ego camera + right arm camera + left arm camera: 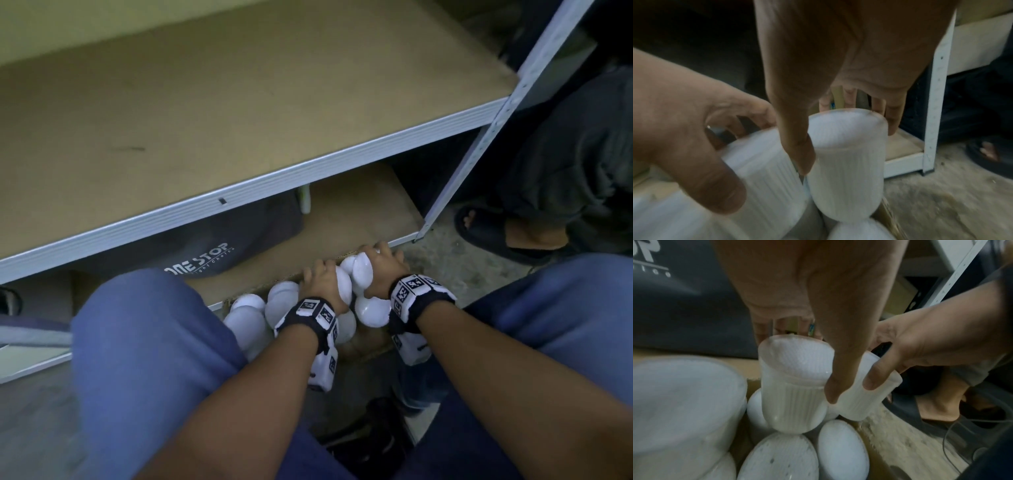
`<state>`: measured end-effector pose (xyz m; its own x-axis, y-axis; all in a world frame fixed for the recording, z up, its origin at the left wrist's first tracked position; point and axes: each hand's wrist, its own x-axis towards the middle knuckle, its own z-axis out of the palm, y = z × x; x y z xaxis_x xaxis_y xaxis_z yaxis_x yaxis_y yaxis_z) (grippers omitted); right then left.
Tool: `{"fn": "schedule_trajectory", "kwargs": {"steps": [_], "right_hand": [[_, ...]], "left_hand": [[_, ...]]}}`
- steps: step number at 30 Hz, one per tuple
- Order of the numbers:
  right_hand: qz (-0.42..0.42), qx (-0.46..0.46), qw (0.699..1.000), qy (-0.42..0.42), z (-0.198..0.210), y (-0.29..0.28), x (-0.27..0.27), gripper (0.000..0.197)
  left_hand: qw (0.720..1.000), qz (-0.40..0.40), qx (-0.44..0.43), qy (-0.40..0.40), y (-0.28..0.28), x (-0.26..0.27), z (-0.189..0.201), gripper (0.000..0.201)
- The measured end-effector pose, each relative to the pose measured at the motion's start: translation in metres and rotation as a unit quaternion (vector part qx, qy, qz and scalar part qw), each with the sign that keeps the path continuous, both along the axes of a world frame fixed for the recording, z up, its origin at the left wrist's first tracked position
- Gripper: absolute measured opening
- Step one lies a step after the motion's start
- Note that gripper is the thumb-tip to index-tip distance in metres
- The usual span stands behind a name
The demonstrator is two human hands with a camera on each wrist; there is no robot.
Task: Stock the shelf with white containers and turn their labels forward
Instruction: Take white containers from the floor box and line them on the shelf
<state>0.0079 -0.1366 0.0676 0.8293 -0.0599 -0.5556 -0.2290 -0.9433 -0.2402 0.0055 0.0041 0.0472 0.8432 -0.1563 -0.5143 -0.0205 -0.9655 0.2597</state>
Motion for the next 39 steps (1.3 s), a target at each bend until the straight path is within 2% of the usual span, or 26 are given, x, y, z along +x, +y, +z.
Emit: {"fn": "schedule_trajectory", "kwargs": {"steps": [4,8,12,18,24,31,39], "right_hand": [[0.028,-0.02,0.999,-0.035,0.038,0.001,-0.002,0.083],[0.035,-0.027,0.997,-0.065,0.081,0.001,-0.008,0.081],[0.037,-0.021,0.993,-0.114,0.13,-0.002,-0.017,0.086],[0.027,0.012,0.981,-0.192,0.202,-0.004,-0.028,0.085],[0.016,0.084,0.955,-0.283,0.247,0.002,-0.022,0.081],[0.024,0.119,0.933,-0.34,0.277,0.02,0.01,0.068],[0.01,0.155,0.923,-0.352,0.272,0.036,0.062,0.057]], "left_hand": [[0.999,0.008,-0.028,-0.015,0.003,0.001,0.038,0.082],[0.997,-0.002,-0.053,-0.049,0.011,0.0,0.083,0.093],[0.991,-0.027,-0.081,-0.1,0.018,-0.003,0.137,0.093],[0.979,-0.048,-0.104,-0.167,0.03,-0.008,0.21,0.085],[0.96,-0.022,-0.14,-0.24,0.05,-0.003,0.268,0.079],[0.945,0.016,-0.17,-0.278,0.072,0.018,0.303,0.075],[0.943,0.052,-0.175,-0.279,0.081,0.063,0.302,0.072]]}}
